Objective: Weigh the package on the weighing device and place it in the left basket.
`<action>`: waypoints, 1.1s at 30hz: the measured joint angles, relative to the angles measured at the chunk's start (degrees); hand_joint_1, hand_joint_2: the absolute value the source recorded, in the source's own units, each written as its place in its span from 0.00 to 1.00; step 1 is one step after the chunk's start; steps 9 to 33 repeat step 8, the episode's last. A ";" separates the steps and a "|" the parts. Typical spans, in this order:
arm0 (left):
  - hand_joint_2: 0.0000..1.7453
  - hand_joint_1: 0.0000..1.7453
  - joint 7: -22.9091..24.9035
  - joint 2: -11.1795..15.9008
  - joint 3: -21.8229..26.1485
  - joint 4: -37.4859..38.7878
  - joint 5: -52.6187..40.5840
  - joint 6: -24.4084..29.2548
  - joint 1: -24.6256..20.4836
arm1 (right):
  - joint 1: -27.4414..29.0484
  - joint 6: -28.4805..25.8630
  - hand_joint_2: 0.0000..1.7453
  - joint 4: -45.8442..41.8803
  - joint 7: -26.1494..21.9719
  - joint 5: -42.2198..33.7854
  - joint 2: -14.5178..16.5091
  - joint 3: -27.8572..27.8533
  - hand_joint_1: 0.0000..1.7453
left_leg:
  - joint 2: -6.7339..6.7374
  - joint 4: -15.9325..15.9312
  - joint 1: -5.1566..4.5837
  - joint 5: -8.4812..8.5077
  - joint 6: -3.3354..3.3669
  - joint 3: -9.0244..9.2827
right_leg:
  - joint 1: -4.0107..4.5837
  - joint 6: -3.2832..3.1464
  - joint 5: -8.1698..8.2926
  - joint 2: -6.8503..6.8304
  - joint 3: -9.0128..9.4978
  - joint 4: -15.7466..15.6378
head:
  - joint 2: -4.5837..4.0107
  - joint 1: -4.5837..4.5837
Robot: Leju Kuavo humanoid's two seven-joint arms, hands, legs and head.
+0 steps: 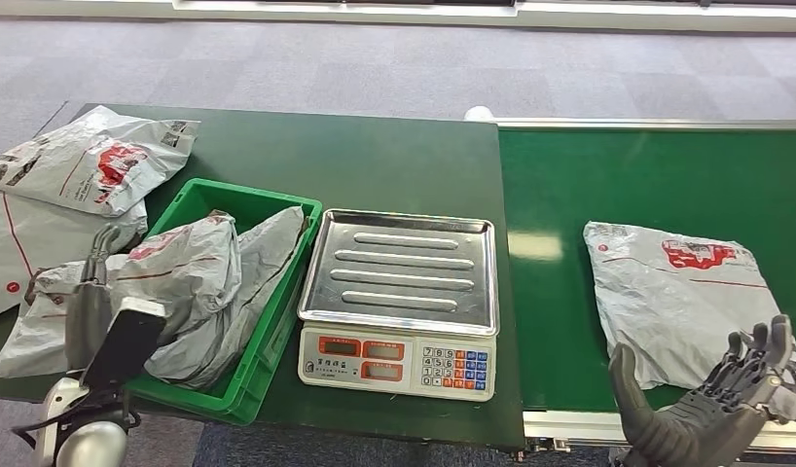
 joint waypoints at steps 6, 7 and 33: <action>1.00 0.00 -13.77 -0.28 -1.25 -5.53 11.75 12.58 5.27 | 0.79 0.05 1.00 1.04 0.39 -2.01 -1.18 0.09 0.00 | 0.03 -0.01 0.00 -0.15 -0.06 0.01 | 0.02 -0.04 -0.09 0.03 0.04 0.00 | 0.00 0.01; 1.00 0.00 -17.16 -0.33 -1.68 -7.47 14.11 14.68 7.39 | 1.10 0.07 1.00 1.57 0.78 -2.13 -1.70 0.20 0.00 | 0.07 -0.01 0.00 -0.23 -0.06 0.04 | 0.02 -0.06 -0.13 0.07 0.06 0.00 | 0.00 0.01; 1.00 0.00 -18.85 -0.35 -1.88 -8.43 15.23 15.71 8.43 | 1.27 0.08 1.00 1.85 1.01 -2.19 -1.96 0.25 0.00 | 0.08 -0.01 0.00 -0.26 -0.06 0.05 | 0.01 -0.06 -0.15 0.08 0.08 0.00 | 0.00 0.00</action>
